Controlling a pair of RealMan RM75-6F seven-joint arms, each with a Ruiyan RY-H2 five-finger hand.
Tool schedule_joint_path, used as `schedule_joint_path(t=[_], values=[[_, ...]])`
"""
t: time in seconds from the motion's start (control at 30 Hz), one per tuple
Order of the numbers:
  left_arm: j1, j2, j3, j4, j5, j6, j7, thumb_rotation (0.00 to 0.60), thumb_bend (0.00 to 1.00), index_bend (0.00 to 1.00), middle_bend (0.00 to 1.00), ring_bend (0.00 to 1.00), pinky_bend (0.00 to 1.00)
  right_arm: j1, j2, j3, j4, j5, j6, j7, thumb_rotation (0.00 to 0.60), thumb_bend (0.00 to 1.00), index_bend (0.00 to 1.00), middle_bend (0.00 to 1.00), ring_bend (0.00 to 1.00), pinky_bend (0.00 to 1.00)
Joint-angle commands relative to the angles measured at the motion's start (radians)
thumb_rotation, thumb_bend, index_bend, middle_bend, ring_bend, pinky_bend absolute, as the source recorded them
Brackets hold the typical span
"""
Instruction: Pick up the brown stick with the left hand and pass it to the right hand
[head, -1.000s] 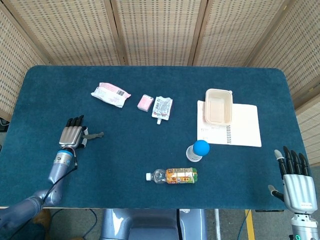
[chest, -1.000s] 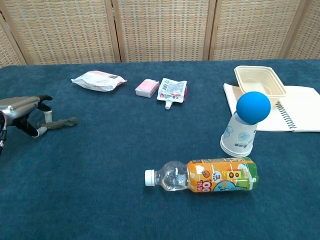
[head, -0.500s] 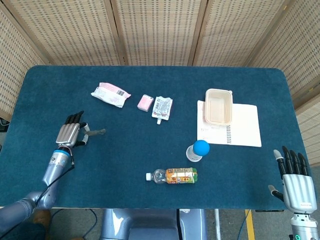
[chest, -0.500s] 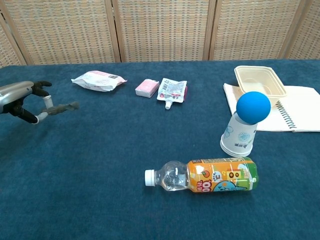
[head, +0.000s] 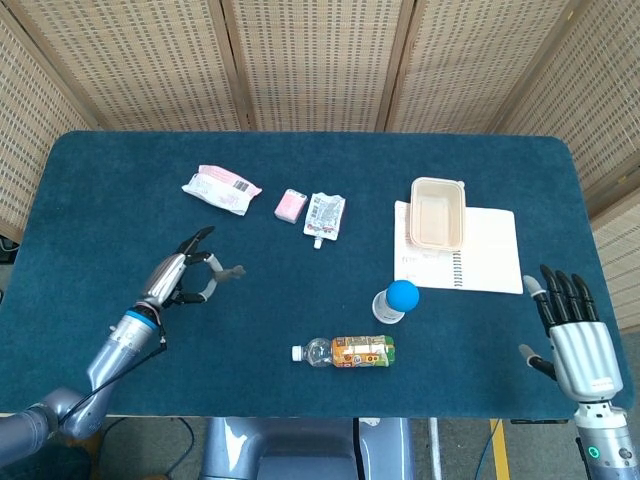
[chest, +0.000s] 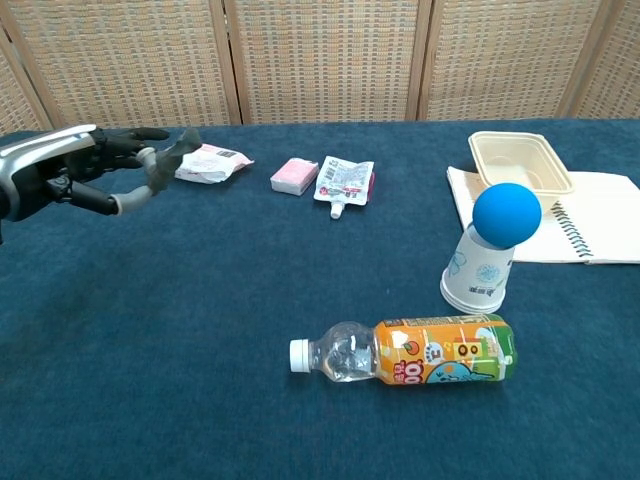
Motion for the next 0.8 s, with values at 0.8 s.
schedule_joint_path(t=[0.8], values=[[-0.246,-0.191,-0.114,-0.127,-0.180,-0.187,0.134,0.600,0.48,0.77,0.00,0.00,0.00,0.494,-0.026,0.160,-0.098,0.040,-0.451,0.212,0.600,0.23,0.46,0.01,0.00,0.00]])
